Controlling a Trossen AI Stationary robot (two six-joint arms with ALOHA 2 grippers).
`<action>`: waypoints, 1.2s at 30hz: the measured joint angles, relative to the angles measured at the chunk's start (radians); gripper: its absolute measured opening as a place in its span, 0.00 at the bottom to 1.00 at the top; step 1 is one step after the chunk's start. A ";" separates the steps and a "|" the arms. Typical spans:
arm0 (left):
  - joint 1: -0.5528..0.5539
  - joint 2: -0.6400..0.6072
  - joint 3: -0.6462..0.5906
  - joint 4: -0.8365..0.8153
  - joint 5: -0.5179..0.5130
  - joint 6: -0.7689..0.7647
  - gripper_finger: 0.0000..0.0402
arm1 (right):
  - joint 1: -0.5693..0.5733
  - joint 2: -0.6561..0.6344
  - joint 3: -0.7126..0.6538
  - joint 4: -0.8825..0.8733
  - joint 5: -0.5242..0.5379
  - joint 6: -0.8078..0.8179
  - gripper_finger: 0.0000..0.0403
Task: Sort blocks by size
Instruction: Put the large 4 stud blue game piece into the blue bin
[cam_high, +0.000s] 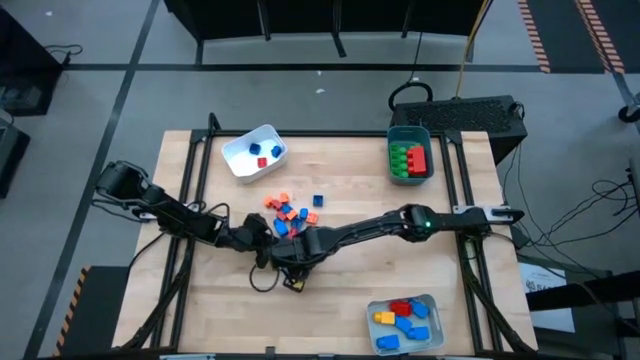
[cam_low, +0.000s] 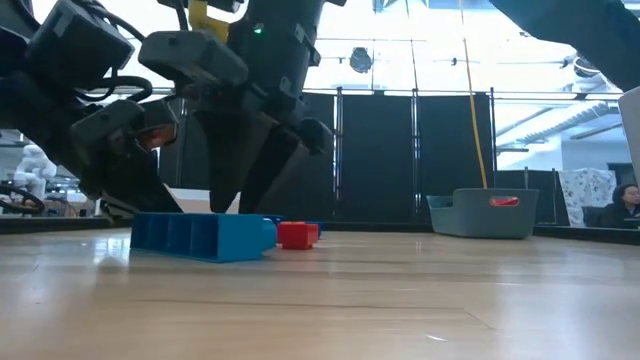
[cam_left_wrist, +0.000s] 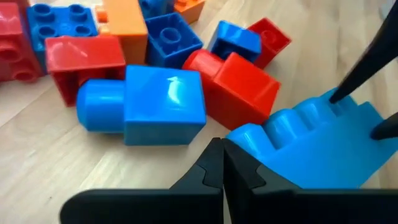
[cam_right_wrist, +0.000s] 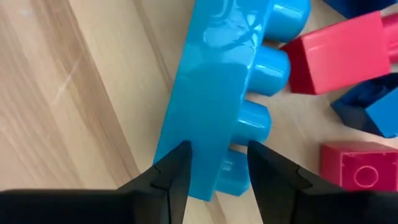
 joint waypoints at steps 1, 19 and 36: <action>-0.001 0.000 0.001 0.004 0.000 0.001 0.00 | 0.003 -0.010 -0.002 -0.001 0.005 0.007 0.34; -0.001 0.000 0.002 -0.011 -0.001 0.054 0.00 | 0.066 -0.070 0.002 -0.087 -0.007 0.087 0.35; -0.001 0.000 0.001 -0.043 -0.002 0.054 0.00 | 0.000 -0.069 0.005 -0.001 -0.096 -0.089 0.73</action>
